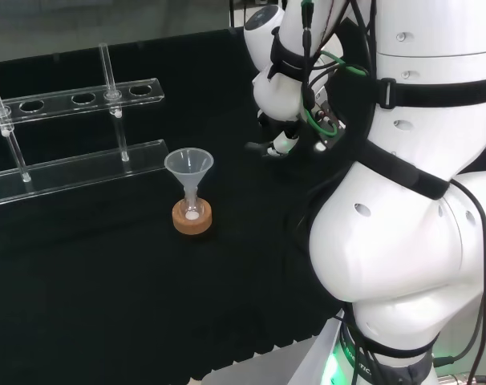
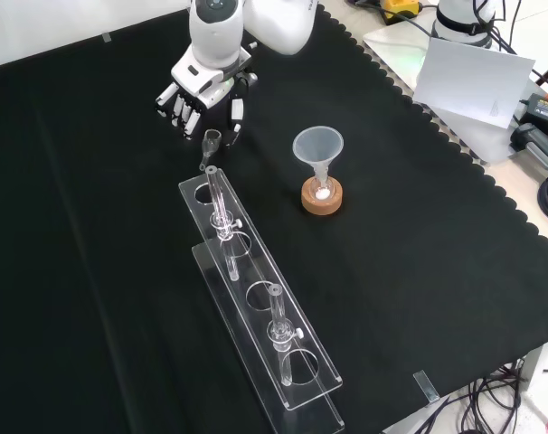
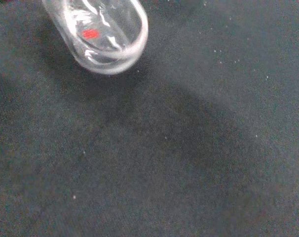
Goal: Put the weighing funnel back on the table.
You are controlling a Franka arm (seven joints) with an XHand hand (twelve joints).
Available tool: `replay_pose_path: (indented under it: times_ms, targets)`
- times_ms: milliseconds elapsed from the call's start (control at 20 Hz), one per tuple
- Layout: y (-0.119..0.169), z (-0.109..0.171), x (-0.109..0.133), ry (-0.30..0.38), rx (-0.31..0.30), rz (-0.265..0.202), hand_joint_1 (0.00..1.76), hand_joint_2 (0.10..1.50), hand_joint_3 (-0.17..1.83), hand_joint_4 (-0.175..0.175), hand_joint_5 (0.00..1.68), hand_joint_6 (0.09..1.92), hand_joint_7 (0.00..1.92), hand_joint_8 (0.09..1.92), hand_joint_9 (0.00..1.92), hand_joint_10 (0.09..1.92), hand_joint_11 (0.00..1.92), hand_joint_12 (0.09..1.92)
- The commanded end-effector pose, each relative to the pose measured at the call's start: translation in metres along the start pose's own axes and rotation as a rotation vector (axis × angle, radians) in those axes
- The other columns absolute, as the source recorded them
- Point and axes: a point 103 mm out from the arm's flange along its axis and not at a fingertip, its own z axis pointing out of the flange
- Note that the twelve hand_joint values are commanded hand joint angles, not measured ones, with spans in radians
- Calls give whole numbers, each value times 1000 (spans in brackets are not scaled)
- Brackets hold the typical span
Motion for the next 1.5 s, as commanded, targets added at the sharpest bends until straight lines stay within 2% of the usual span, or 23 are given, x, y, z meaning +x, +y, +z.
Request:
replay_pose_path:
  times_ms: [50, 300, 550, 700, 900, 1100, 1250, 1500]
  targets:
    - [-2, -4, 0, 2, 17, -9, 498, 680, 347, 90, 642, 649, 1204, 87, 1043, 87, 61, 1550]
    - [-6, -13, -7, 39, 26, 9, 432, 686, 289, 62, 564, 531, 1095, 87, 979, 87, 27, 1569]
    - [-12, -23, -14, 98, 30, 45, 294, 691, 180, 24, 393, 194, 810, 87, 721, 87, 0, 1551]
    - [-16, -28, -16, 132, 30, 63, 259, 692, 149, 14, 314, 87, 662, 87, 586, 87, 0, 1527]
    - [-22, -39, -15, 185, 8, 70, 232, 690, 124, 10, 201, 87, 490, 87, 410, 87, 0, 1484]
    - [-26, -53, -15, 233, -12, 75, 190, 680, 99, 22, 51, 87, 276, 87, 186, 87, 0, 1412]
    - [-29, -67, -13, 259, -29, 73, 147, 676, 83, 30, 6, 87, 141, 87, 42, 87, 0, 1346]
    - [-37, -96, -9, 282, -60, 72, 113, 674, 68, 31, 0, 87, 48, 87, 0, 87, 0, 1273]
